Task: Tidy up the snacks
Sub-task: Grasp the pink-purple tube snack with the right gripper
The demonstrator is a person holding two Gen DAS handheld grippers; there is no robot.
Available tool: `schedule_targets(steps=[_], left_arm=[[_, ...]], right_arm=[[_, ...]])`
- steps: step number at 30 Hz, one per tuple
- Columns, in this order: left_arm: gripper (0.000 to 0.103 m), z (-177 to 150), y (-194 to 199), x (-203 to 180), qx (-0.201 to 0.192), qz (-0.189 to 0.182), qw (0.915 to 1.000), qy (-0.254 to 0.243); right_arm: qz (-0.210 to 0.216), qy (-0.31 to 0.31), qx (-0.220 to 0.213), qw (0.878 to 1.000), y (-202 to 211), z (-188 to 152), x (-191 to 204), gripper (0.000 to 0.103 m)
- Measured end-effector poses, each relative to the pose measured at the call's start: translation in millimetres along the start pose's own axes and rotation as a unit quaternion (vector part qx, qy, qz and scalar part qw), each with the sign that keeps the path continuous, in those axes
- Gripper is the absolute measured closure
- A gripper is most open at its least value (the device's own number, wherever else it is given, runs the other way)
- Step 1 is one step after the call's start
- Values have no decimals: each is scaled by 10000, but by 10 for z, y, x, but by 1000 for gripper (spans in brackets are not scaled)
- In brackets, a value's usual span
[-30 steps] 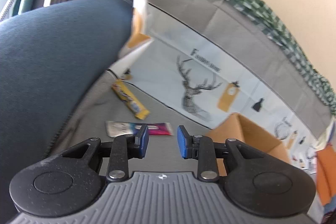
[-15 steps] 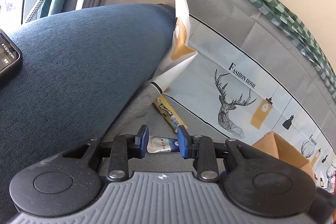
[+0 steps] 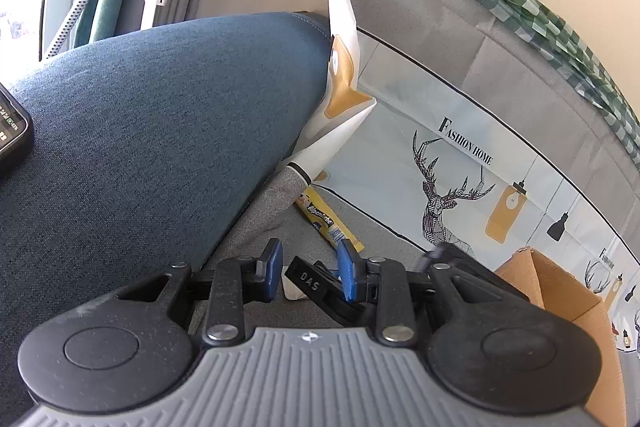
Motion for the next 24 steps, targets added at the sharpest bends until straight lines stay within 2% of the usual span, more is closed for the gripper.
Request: schedule_targets(steps=[4,6,9,11,12,14,16,19,21,22,23,24], left_arm=[[70,6,-28,-5,-3,24,10000,27],[70,16,-36,5,-3,46,10000,86],[70,22,-38,-5,-14,71,9999,91],[70,24,-32,-17,-27,70,10000,63],[70,33,-34,-25,-38,78,9999,53],[70,33,-25,-21,-51,99,9999,52],[70,27,-11,2,-40,117,9999,81],[70,31,28,21,-62,132,9998,97],[70,32,40,26,-63,161,9998,84],[70,28,40,32,-46,164,9998,93],[70,24,39,34,-32,162,9998,94],[70,20,38,31,-23,159,9998,76]], right_arm=[[-119,485,-103,9987,-34,-26,88,5],[-143,558,-177,9982,17,-28,94,14],[-163,759,-309,9965,110,-46,117,32],[-100,820,-338,9960,161,-54,111,52],[-47,798,-329,9963,181,-54,97,58],[-6,782,-310,9965,219,-45,54,77],[-46,772,-301,9965,258,-32,-2,81],[-118,604,-346,9975,323,4,-97,80],[-157,477,-496,9975,357,41,-143,60],[-142,426,-557,9974,358,61,-151,41],[-88,407,-611,9973,347,86,-150,29],[-53,438,-661,9968,326,108,-135,26]])
Point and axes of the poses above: each gripper's, at about its wrist camera, not at the fingertips, and y roughly against the way its jaws point, x to its left, z to its top, the point moved 4 cm from there along -y, roughly the way its jaws point, and after that the axes turned 13 degrees about -x, right-handed, at the moved point
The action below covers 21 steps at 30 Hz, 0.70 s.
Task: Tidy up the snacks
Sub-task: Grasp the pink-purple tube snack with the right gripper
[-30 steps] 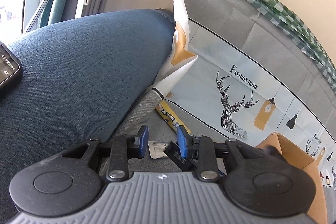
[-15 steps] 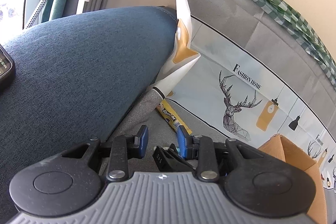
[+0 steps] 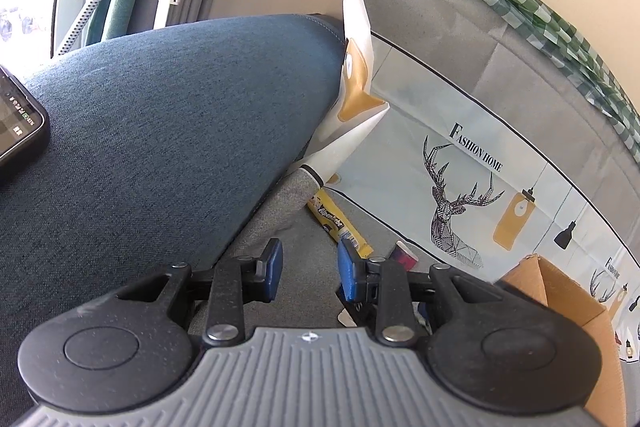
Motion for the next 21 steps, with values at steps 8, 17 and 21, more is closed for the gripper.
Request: schedule_targets(steps=[8,17,21], left_arm=[[70,-18,-45,-88,46,-46,10000,-53],[70,-28,-53,-102,42,-4,10000,-50],[70,-11,-43,-68,24,40,10000,24]], right_arm=[[-27,395,366,9985,-357,-71,61,27],[75,607,232,9979,-233,-100,-3,80],[98,656,351,9972,-77,-126,-94,81]])
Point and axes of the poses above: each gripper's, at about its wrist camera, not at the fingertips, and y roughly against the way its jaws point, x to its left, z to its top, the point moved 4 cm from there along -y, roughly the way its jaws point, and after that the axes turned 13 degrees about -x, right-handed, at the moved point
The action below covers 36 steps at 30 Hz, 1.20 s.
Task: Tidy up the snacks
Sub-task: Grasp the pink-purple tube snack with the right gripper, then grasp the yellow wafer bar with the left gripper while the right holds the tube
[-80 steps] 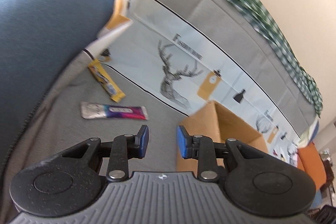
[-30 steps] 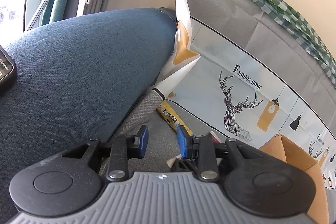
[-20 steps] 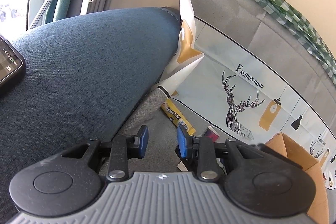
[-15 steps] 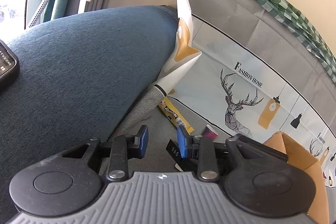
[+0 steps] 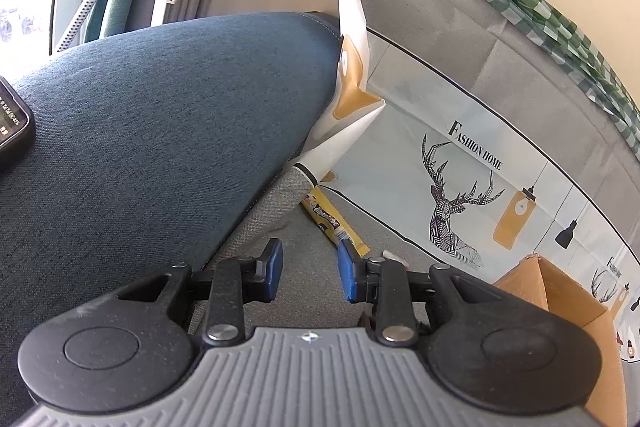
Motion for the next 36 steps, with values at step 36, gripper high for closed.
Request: schedule_targets(steps=[36], left_arm=[[44,-364,-1965,-504,906,591,9938,-261]], right_arm=[[766,-95,527,9956,934,-428,-226,76]])
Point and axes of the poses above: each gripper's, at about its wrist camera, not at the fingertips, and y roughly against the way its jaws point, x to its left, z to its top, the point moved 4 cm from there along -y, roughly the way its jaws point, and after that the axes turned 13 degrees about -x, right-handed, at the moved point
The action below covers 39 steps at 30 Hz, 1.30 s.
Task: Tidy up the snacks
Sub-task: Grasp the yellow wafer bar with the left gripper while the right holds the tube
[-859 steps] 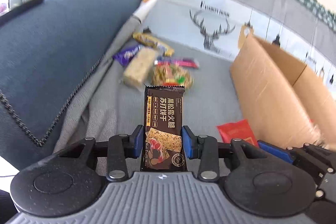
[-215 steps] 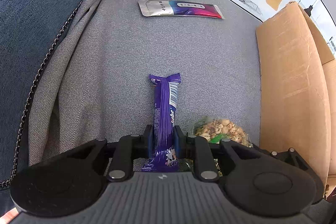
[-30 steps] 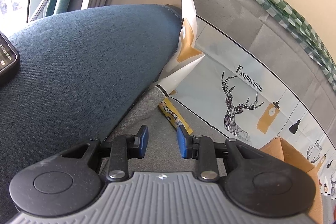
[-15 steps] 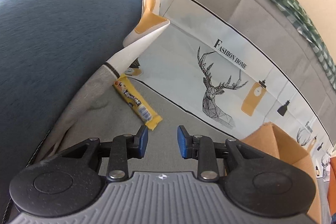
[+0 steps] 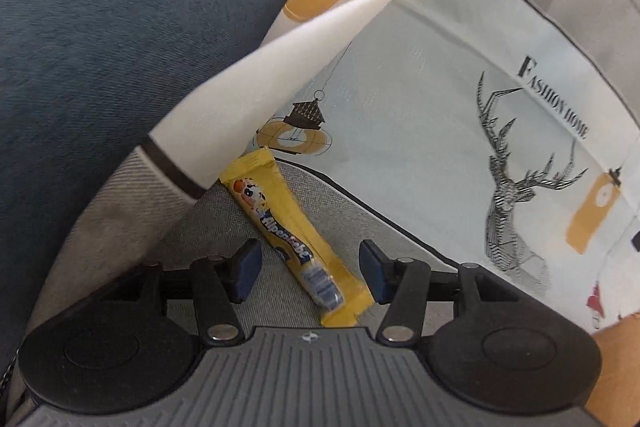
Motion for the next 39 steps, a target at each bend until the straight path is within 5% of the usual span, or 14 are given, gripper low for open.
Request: schedule_targets(steps=[2,9,21,29,39], left_arm=[[48,-11,-67,0,51,116,9998,-136],[87,-23,21,-60,-19,15,9981,-611],[87,-307,1066,65,224,-755,9919,-996],[87,-737,1925,566,590,-790,9887,-1128],[86,-1408,2185,786,1427,-861,9805,-1039]], right_arm=[[-1,-54,9,10000,-11,18,-20,76],[-24,-174,5,9998,-1,30,-59,78],[145,-131,-151,9997,174,35,-84,79],[435,-112,-67,9990,581,-79,-44,80],[734,-121,544,9957,953,-385,10,79]])
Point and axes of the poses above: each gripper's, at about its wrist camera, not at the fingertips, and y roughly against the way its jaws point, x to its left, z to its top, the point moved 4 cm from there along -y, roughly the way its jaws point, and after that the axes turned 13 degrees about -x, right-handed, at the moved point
